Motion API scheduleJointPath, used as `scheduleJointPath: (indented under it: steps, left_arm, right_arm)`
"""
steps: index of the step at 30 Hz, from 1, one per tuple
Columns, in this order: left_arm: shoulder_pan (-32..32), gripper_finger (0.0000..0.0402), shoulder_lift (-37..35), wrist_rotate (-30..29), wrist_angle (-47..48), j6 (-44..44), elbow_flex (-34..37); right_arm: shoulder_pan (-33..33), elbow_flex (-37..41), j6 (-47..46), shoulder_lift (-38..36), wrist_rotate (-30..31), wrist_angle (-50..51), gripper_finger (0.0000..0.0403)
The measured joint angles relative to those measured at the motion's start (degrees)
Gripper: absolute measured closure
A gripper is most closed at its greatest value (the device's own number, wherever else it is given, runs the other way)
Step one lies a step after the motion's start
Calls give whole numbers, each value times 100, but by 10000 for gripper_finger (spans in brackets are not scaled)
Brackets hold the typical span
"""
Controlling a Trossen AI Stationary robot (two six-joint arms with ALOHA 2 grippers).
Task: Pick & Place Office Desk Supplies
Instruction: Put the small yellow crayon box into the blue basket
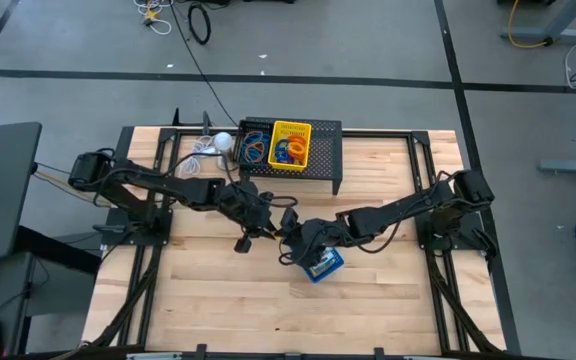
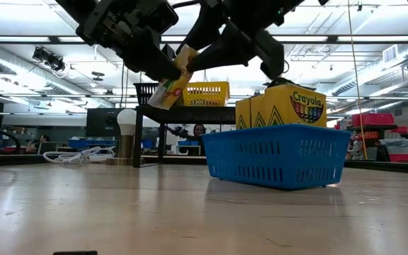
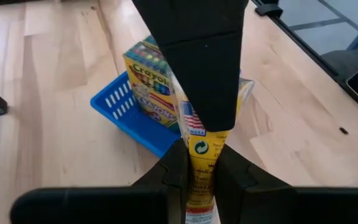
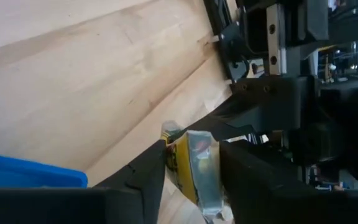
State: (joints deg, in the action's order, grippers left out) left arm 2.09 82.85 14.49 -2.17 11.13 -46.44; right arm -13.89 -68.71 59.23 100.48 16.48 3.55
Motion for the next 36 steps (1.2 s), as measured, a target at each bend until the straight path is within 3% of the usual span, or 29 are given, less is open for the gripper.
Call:
scheduleJointPath:
  steps: [5,11,19,24,31,36]
  left_arm:
    - [4,354,13,1,21,5,13]
    - [4,353,13,-22,19,128,13]
    - [70,227,-5,65,-21,392,2]
    - [81,173,-125,94,104,415,0]
    - [90,155,-767,-96,423,537,-9]
    - [52,166,-1462,-255,512,633,-11]
  right_arm:
    - [-7,-2,150,105,45,-83,280]
    - [-29,-2,234,127,108,-10,371]
    - [-109,-2,338,118,446,56,378]
    - [-107,-2,338,101,494,52,378]
    - [-130,-1,317,50,668,427,378]
    - [-136,-648,-272,3,830,1862,378]
